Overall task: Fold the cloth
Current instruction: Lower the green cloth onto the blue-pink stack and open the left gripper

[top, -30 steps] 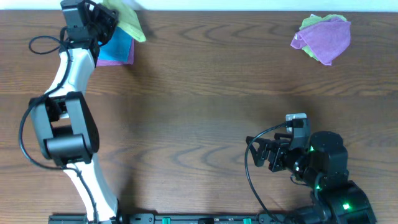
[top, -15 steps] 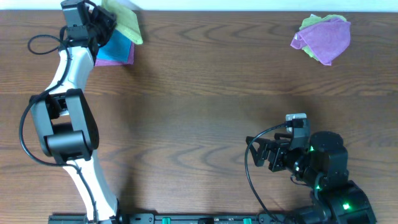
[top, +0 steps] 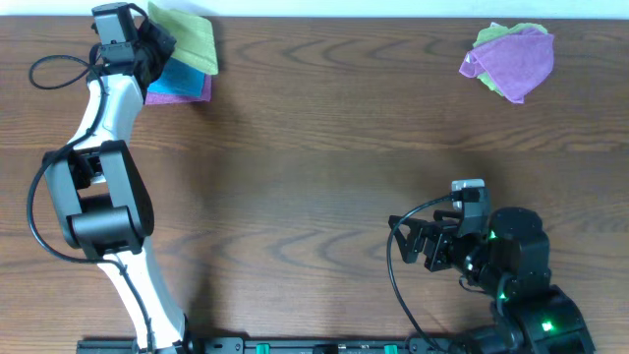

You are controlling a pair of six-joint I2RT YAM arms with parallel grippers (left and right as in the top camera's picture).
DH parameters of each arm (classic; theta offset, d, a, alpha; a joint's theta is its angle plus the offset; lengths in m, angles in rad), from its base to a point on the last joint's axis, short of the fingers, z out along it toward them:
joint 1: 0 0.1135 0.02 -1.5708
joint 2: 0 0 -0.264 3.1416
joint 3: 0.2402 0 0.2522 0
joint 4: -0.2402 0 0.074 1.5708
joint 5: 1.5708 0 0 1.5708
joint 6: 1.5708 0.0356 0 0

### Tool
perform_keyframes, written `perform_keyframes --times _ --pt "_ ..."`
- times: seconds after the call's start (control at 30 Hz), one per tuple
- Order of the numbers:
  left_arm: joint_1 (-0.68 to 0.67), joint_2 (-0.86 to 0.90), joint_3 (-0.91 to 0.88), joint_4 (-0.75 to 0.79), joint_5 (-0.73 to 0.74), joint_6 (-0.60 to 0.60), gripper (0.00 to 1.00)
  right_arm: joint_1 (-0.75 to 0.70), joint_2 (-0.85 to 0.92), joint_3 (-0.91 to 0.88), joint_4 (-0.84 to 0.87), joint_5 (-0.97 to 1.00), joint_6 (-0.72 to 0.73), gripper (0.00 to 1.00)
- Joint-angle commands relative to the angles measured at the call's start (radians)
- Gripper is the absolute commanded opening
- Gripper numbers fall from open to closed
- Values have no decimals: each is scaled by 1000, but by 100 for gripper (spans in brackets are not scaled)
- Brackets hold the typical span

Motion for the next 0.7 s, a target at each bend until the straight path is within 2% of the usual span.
perform_keyframes --times 0.0,0.2,0.23,0.33,0.4,0.47,0.67 --pt "7 0 26 -12 -82 73 6 -9 -2 -4 -1 -3 12 99" --pt "7 0 26 -43 -169 115 9 -9 -2 -4 -1 -4 12 99" --pt "7 0 26 -51 -185 114 13 -9 -3 -4 -1 -3 12 99" --pt "7 0 26 -72 -229 114 34 -9 -2 -4 -1 -4 12 99" --pt "7 0 26 -80 -255 115 39 -9 -2 -4 -1 -3 12 99" --pt "8 0 26 -84 -278 119 54 -9 -2 -4 -1 -4 12 99" --pt "26 -2 26 -87 -280 185 75 -9 -2 -4 -1 -3 12 99"
